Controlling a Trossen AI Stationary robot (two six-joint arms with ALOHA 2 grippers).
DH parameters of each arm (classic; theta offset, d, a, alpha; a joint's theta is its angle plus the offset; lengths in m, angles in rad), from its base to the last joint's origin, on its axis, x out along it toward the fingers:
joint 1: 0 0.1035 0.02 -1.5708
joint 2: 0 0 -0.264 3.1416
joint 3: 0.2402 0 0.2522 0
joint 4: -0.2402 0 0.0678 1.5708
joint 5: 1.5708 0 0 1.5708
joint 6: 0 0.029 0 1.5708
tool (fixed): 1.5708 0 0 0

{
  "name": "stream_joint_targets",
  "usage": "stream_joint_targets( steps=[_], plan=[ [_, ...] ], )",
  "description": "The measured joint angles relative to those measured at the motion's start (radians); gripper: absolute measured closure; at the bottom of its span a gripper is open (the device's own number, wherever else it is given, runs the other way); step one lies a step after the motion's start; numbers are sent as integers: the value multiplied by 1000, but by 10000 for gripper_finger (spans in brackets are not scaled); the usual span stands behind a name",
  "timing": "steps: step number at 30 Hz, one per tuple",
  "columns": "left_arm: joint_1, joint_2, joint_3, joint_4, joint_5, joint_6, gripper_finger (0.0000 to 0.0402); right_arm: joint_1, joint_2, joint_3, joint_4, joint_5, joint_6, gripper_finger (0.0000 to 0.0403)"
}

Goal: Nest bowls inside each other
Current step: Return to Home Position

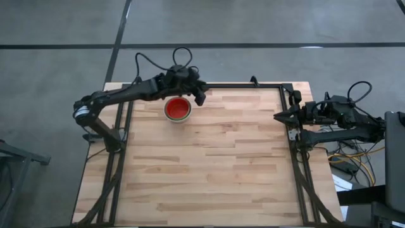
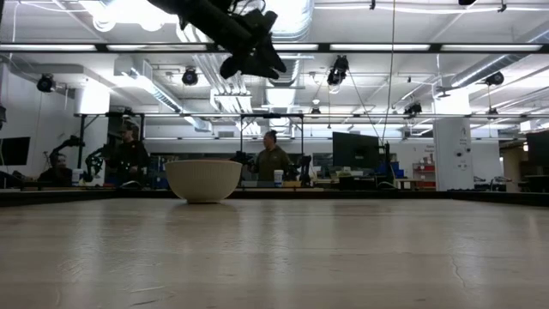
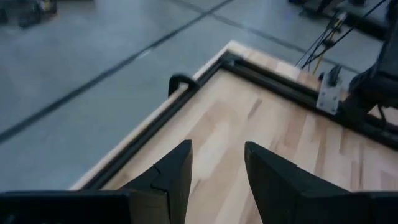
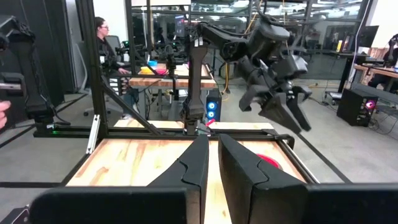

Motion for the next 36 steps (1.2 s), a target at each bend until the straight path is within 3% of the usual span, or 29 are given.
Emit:
stream_joint_targets(
  steps=[7, 21, 36],
  plan=[
    [-10, -114, -147, 136, 0, 31, 250, 0, 0, 0, 0, 0, 0, 369],
    [-10, -454, -519, 328, 32, 26, 250, 0, 0, 0, 0, 0, 0, 369],
    [-10, -777, -780, 361, 102, 37, 250, 0, 0, 0, 0, 0, 0, 369]
  ],
)
